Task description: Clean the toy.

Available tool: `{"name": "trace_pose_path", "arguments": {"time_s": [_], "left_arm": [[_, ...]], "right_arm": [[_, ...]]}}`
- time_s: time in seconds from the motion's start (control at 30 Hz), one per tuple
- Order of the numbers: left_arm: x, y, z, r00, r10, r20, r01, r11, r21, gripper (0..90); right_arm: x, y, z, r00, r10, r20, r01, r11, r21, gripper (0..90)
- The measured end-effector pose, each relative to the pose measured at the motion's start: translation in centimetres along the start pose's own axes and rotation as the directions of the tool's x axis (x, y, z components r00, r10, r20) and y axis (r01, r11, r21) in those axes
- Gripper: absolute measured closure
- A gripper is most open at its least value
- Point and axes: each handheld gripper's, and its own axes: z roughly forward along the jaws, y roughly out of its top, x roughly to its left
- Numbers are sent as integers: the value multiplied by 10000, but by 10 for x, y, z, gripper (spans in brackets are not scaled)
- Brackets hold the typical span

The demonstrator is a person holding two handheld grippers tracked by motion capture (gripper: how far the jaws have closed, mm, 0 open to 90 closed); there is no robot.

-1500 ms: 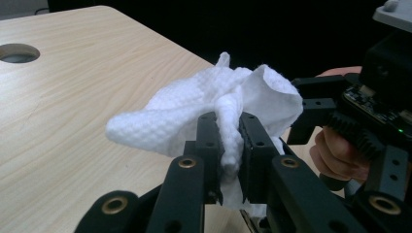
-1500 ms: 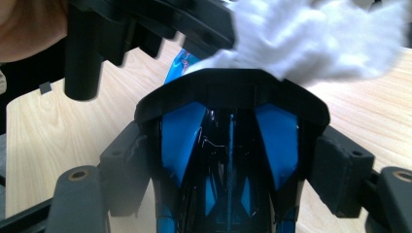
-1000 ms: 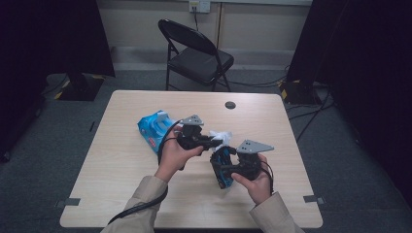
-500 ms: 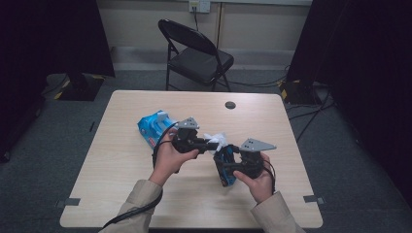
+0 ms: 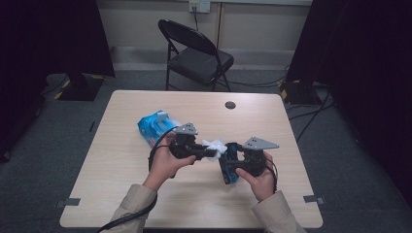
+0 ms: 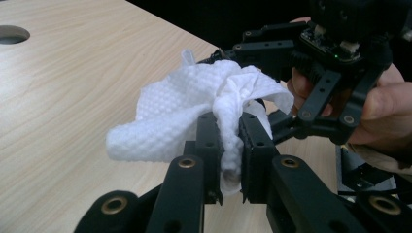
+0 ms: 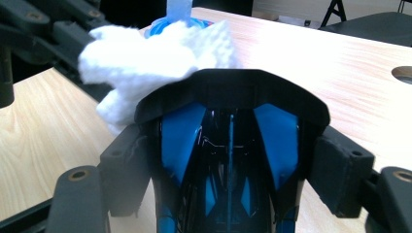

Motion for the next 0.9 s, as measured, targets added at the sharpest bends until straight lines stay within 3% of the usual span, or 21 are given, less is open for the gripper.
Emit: {"name": "trace_pose_path", "arguments": {"time_s": [0.5,0.6,0.7,0.9], "left_arm": [[0,-8,-7,9999,66,135,-70,9995,296,810],[4,-3,-13,9999,-164,47,165,9998,-114,811],[10,10,-19,9990,-279,-336,261,9982,-531,811],[16,28,-10,9963,-486,-711,418,9947,-935,810]], "right_arm": [[-1,0,0,10000,68,-12,-68,10000,-69,257],[-1,0,-1,9999,97,-102,-98,9999,-117,256],[3,1,0,9996,-82,-274,80,9999,-90,256],[15,4,3,9975,-357,-611,352,9993,-87,256]]}}
